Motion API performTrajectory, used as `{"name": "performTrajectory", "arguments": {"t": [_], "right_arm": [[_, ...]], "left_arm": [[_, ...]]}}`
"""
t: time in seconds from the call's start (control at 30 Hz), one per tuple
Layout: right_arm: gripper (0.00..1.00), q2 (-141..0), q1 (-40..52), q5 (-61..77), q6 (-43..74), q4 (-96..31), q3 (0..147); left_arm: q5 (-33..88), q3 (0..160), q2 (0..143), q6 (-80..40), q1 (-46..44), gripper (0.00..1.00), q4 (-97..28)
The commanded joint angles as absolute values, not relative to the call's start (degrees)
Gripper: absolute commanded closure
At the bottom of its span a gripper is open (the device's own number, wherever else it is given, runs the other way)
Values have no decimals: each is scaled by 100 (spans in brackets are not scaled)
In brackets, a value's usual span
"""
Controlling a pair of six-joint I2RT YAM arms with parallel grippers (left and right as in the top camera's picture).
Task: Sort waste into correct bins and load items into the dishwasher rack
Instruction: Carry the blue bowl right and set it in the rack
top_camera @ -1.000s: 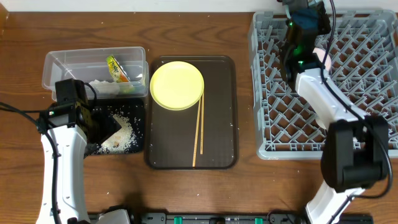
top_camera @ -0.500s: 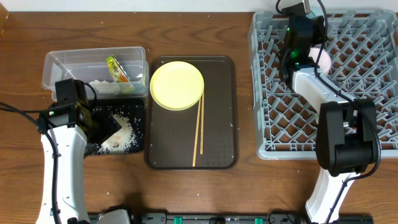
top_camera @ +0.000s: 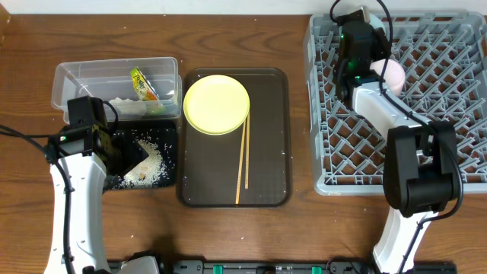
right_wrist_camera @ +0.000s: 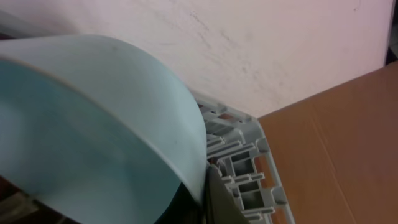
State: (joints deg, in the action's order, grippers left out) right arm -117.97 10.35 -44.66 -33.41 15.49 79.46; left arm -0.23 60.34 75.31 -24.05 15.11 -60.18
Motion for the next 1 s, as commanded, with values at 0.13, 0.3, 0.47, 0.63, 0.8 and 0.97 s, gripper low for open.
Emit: {"name": "performTrajectory", "arguments": {"t": [0.13,0.3,0.47,0.63,0.8,0.97], "right_arm": [[99,-11797,1439,-4689,-2753,1396,7898],[99,-11668,1608,-4617,-1588,777,7898],[94,-11419,1638,-4257,-926,-132,7898],[60,-10997,1653,-4032,-301,-915,7898],[50,-10342,1647,-3238,89,-1479,7898],[46,-9684,1658,-1586,189,-1959,7898]], "left_arm": [[-91,6001,7491,-2453,1535,13,-6034],[-91,6001,7491,-2453,1535,13,-6034],[-91,6001,7489,-2453,1535,13,-6034],[-91,6001,7491,-2453,1535,13,-6036],[-91,6001,7489,-2453,1535,13,-6038],[-91,6001,7489,-2453,1535,13,-6038]]}}
